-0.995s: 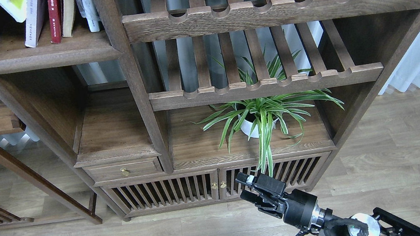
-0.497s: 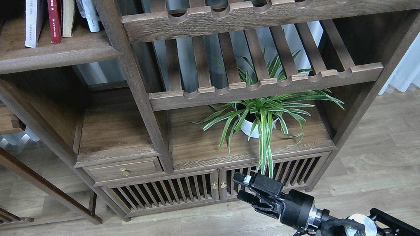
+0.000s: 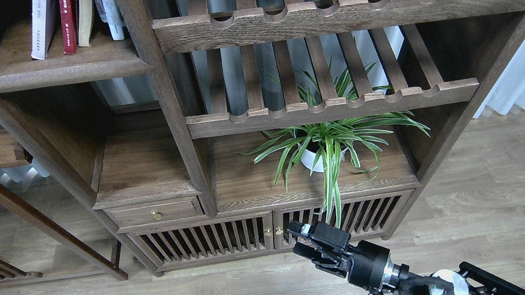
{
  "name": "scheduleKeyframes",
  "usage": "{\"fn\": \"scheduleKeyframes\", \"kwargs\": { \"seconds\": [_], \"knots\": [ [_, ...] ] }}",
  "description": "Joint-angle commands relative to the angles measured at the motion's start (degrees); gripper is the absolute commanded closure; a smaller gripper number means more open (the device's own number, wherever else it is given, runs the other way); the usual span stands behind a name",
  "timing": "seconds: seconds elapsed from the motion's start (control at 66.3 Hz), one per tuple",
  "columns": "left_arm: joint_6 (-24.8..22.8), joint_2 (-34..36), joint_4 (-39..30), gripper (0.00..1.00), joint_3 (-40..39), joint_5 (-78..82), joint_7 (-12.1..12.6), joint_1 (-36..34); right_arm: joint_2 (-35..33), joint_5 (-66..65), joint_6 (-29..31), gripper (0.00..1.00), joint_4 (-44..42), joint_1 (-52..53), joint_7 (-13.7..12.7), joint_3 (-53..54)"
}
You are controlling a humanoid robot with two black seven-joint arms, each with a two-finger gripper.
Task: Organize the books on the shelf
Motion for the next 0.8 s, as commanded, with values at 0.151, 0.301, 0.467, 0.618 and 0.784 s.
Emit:
{"fn": "scheduleKeyframes", "kwargs": {
  "seconds": [0.151, 0.301, 0.467, 0.618, 0.784],
  "knots": [
    [-0.01, -1.72, 3.18, 0.99, 1.3, -1.73, 8.58, -3.2, 0.33, -0.03, 0.01, 0.01, -0.01, -0.04, 0.0, -0.44],
    [-0.01, -1.81, 3.71, 0.98, 3.41, -2.09, 8.58, -4.25, 0.68, -0.03, 0.01, 0.01, -0.01, -0.04, 0.0, -1.05],
    [-0.01, -1.98, 3.71, 0.95, 4.29, -2.35, 8.58, -4.43, 0.68, 0.05, 0.01, 0.01, -0.01, -0.04, 0.0, -1.05],
    [-0.01, -2.16, 3.88, 0.97, 4.82, -2.44, 8.58, -4.43, 0.68, -0.03, 0.01, 0.01, 0.08, -0.04, 0.0, -1.05],
    [-0.01, -3.91, 4.59, 0.97, 4.73, -3.84, 8.58, -4.52, 0.68, -0.03, 0.01, 0.01, 0.08, -0.04, 0.0, -1.14]
  ]
}}
